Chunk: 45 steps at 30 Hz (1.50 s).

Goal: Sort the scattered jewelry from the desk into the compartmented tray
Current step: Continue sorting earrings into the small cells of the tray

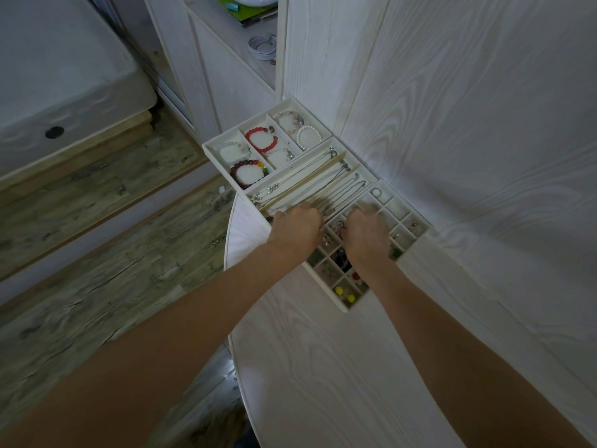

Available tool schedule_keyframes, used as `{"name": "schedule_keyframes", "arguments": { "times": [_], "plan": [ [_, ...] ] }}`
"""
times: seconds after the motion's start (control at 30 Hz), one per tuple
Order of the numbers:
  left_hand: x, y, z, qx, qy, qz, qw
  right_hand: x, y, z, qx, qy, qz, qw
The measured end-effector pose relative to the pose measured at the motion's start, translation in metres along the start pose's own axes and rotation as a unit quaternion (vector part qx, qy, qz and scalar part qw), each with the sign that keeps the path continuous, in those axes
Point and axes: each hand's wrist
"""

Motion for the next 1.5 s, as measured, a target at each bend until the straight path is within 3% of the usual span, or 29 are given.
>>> {"name": "schedule_keyframes", "arguments": {
  "times": [0.57, 1.03, 1.17, 1.3, 1.5],
  "plan": [
    [-0.003, -0.001, 0.005, 0.023, 0.017, -0.019, 0.999, -0.007, -0.006, -0.011, 0.057, -0.052, -0.064, 0.995],
    [-0.004, -0.002, 0.009, -0.009, 0.023, -0.008, 1.000, -0.002, -0.008, -0.011, 0.033, -0.033, -0.050, 0.998],
    [-0.005, 0.002, 0.010, -0.020, 0.023, -0.014, 0.999, -0.002, -0.019, -0.008, 0.073, -0.034, -0.045, 0.996],
    [-0.007, 0.003, 0.010, -0.037, 0.018, -0.004, 0.999, -0.005, -0.034, 0.004, 0.138, -0.055, -0.009, 0.989],
    [-0.008, 0.005, 0.010, -0.020, 0.029, -0.002, 0.999, -0.009, -0.036, -0.002, 0.106, -0.014, 0.154, 0.982]
  ]
}}
Point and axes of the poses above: each hand's wrist, its own x-axis towards the middle knuckle, its own z-axis out of the back of the hand, y = z × x, and after that the axes turned 8 degrees about -y, right-handed
